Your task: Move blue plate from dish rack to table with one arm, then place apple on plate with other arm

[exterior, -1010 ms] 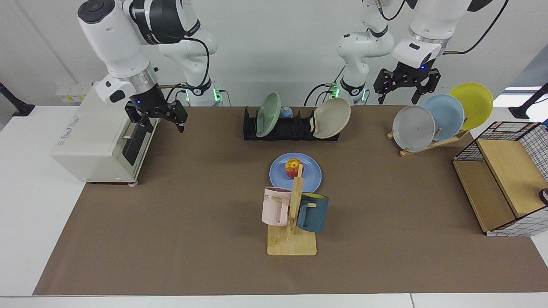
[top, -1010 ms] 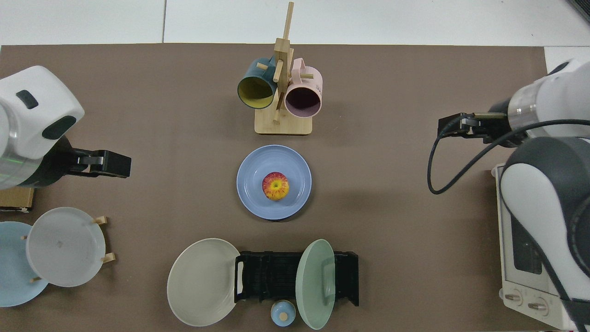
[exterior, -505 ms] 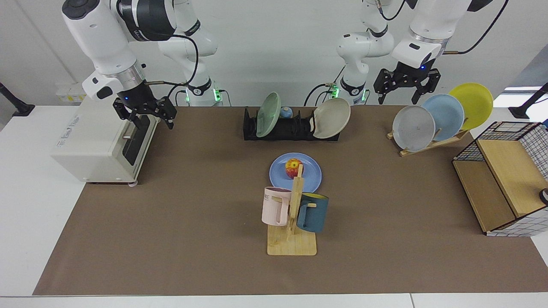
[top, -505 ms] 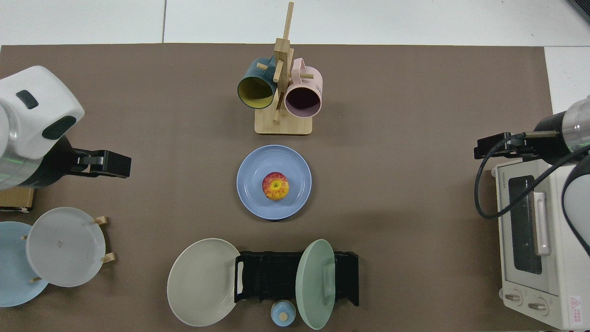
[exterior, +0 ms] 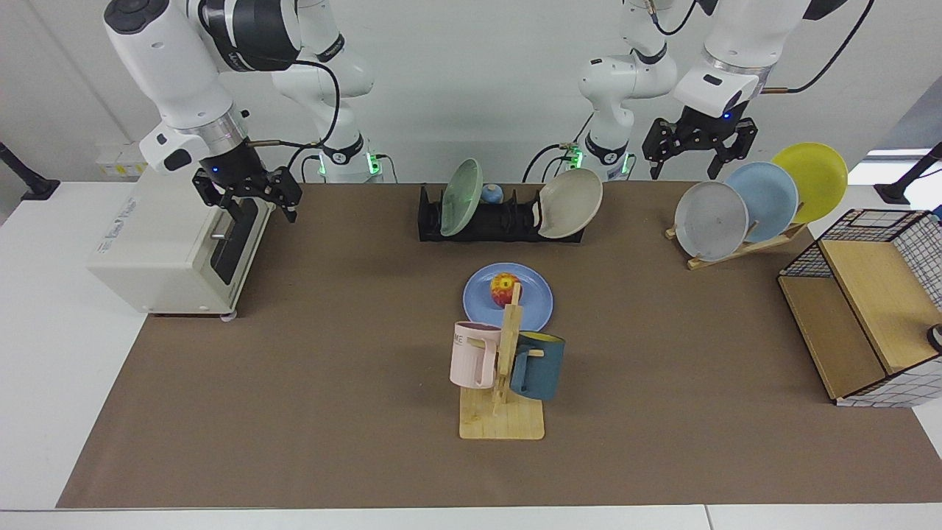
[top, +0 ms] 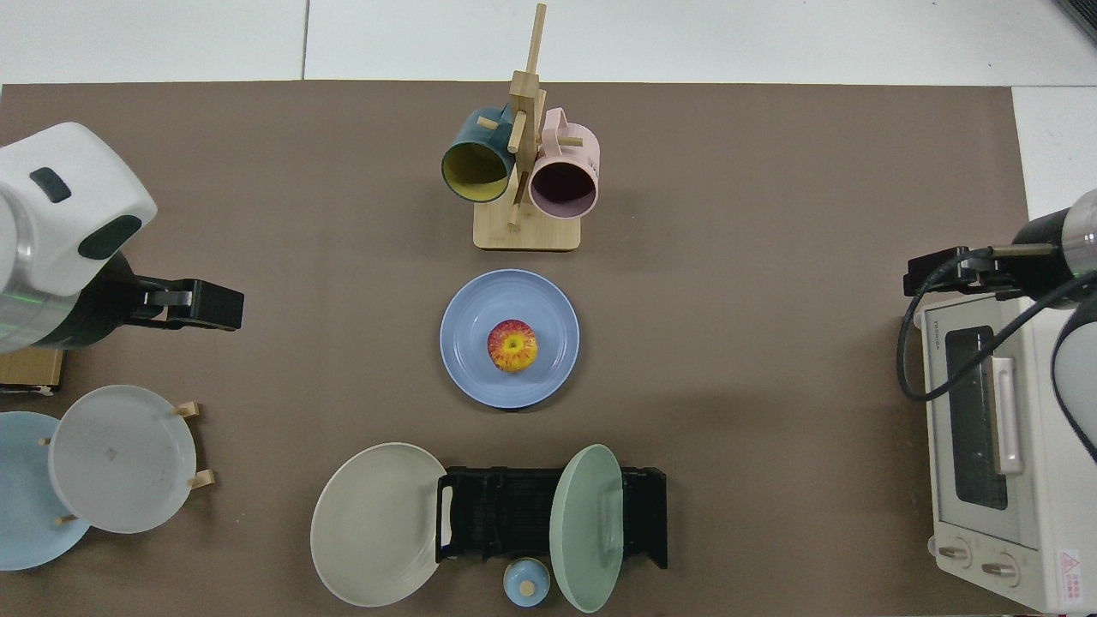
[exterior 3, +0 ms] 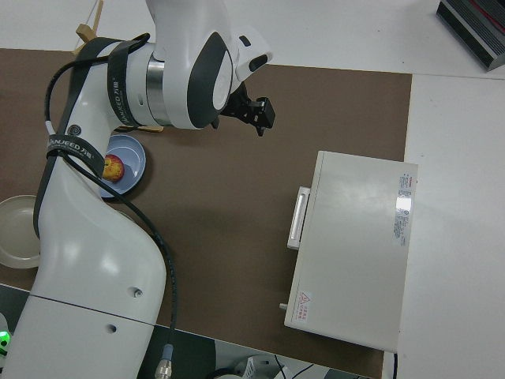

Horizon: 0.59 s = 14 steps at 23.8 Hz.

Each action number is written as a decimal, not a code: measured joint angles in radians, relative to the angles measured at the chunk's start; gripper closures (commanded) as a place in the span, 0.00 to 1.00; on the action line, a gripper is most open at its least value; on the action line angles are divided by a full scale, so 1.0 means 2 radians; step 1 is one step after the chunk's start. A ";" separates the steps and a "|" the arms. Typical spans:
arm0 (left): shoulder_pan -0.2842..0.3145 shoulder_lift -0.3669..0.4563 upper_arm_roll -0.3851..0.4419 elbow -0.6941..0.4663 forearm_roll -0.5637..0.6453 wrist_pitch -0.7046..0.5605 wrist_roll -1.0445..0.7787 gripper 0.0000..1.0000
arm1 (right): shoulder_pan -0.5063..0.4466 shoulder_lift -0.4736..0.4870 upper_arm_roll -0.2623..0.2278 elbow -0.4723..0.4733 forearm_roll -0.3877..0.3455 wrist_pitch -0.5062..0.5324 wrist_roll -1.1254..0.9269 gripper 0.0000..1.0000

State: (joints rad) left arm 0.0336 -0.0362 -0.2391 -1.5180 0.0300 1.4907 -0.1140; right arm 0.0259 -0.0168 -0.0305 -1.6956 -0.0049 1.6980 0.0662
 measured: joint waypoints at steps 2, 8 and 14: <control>0.000 0.000 0.000 0.000 0.000 0.000 0.000 0.00 | 0.000 0.000 0.001 0.000 -0.003 0.000 0.000 0.00; 0.000 0.000 0.000 0.000 0.000 0.000 0.000 0.00 | 0.000 0.000 0.003 0.000 -0.007 0.000 -0.024 0.00; 0.000 0.000 0.000 0.000 0.000 0.000 0.000 0.00 | 0.000 0.000 0.004 0.000 -0.002 0.000 -0.045 0.00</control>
State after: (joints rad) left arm 0.0336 -0.0363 -0.2391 -1.5180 0.0300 1.4906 -0.1140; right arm 0.0259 -0.0168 -0.0216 -1.6957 -0.0085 1.6980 -0.0230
